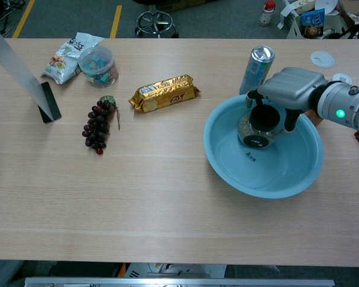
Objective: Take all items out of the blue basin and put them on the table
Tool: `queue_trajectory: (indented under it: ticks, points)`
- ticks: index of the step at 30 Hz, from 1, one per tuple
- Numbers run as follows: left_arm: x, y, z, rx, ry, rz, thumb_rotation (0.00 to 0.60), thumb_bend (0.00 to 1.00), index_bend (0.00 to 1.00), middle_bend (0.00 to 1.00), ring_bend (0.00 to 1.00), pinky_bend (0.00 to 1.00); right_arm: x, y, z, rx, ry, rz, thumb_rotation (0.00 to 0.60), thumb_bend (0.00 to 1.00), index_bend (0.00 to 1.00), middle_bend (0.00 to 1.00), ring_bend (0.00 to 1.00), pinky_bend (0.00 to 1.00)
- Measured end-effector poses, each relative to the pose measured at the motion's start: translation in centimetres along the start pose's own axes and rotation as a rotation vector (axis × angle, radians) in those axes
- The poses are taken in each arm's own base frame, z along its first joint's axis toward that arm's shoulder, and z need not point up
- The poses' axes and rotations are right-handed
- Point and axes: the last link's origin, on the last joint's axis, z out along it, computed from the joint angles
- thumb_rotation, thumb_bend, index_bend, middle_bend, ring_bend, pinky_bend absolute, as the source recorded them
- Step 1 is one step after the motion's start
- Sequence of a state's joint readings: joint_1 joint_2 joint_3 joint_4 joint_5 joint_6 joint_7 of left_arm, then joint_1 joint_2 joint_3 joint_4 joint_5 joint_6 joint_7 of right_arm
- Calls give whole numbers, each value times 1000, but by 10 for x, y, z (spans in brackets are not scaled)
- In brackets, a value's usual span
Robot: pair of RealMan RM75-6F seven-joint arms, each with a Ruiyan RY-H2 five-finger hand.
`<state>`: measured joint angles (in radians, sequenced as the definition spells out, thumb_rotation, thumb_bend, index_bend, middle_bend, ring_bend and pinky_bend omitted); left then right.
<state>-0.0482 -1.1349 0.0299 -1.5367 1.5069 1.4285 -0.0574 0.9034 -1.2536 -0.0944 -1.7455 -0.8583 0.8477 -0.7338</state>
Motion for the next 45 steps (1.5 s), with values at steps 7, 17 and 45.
queue_trajectory:
  ticks: [7, 17, 45]
  points:
    - [-1, 0, 0, -2, -2, -2, 600, 269, 313, 307, 245, 318, -1, 0, 0, -4, -2, -1, 600, 126, 291, 369, 366, 537]
    - [-2, -1, 0, 1, -7, -4, 600, 269, 313, 307, 245, 318, -1, -2, 1, -6, 1, -2, 600, 205, 346, 387, 393, 576]
    - [-4, -2, 0, 4, -21, 2, 600, 269, 313, 307, 245, 318, -2, -3, -3, 8, 24, 49, 600, 326, 495, 482, 514, 681]
